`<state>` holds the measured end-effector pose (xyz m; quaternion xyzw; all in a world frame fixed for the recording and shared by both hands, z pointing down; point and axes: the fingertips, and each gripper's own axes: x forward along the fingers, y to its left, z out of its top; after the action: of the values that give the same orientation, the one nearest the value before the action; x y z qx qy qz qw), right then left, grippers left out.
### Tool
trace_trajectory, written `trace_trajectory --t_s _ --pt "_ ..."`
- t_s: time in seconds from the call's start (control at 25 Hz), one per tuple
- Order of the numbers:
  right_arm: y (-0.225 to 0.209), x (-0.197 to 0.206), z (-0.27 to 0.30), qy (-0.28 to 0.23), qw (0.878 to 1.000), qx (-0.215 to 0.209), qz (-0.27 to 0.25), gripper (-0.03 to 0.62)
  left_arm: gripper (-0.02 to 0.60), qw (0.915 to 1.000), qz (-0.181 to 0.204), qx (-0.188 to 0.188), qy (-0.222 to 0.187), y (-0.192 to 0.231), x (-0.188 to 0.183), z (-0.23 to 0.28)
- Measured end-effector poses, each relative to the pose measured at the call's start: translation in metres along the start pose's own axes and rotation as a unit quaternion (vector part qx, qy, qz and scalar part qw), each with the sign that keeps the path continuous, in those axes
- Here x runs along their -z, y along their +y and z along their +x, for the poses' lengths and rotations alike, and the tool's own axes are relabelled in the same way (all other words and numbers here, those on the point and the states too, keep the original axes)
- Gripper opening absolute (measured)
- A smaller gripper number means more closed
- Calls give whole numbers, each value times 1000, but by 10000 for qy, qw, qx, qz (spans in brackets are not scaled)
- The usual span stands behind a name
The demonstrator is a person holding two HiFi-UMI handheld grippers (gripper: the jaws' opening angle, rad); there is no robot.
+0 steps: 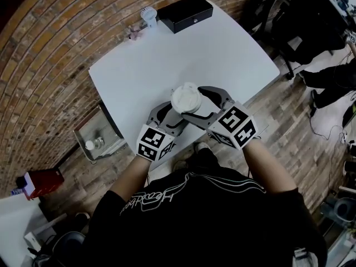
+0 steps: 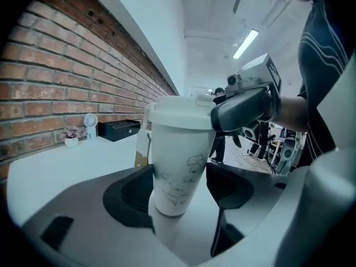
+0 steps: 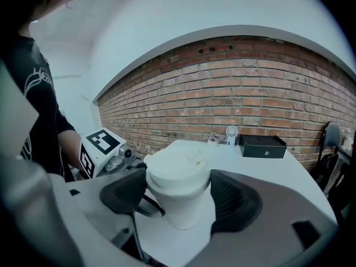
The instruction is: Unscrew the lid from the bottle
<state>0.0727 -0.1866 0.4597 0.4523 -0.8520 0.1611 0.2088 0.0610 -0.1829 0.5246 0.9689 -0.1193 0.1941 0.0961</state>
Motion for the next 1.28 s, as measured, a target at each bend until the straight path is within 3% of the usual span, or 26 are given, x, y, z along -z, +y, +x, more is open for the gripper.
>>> trace_trajectory --t_s 0.2,0.36,0.56,0.72,0.92,1.2,1.28 --pt "-1 1 0 32 9999 -52 -94 354 316 10000 -29 -5 2 0 1 0" --pt "0 2 0 165 9992 -335 -161 354 318 10000 -41 -1 30 0 1 1" --pt "1 4 0 449 9927 -978 -554 354 319 9999 -48 51 128 -2 2 2" --pt "0 3 1 687 9788 -1657 -993 353 319 9998 -78 43 177 -1 1 1" --pt "0 6 3 1033 9440 -2627 -1710 354 319 9995 -113 -87 268 -1 3 3" --pt "3 8 4 1265 8658 -3829 -2962 354 319 9979 -77 -369 533 -1 5 2" --pt "3 9 4 1331 8493 -4022 -3149 354 319 9976 -106 -429 525 -2 5 1"
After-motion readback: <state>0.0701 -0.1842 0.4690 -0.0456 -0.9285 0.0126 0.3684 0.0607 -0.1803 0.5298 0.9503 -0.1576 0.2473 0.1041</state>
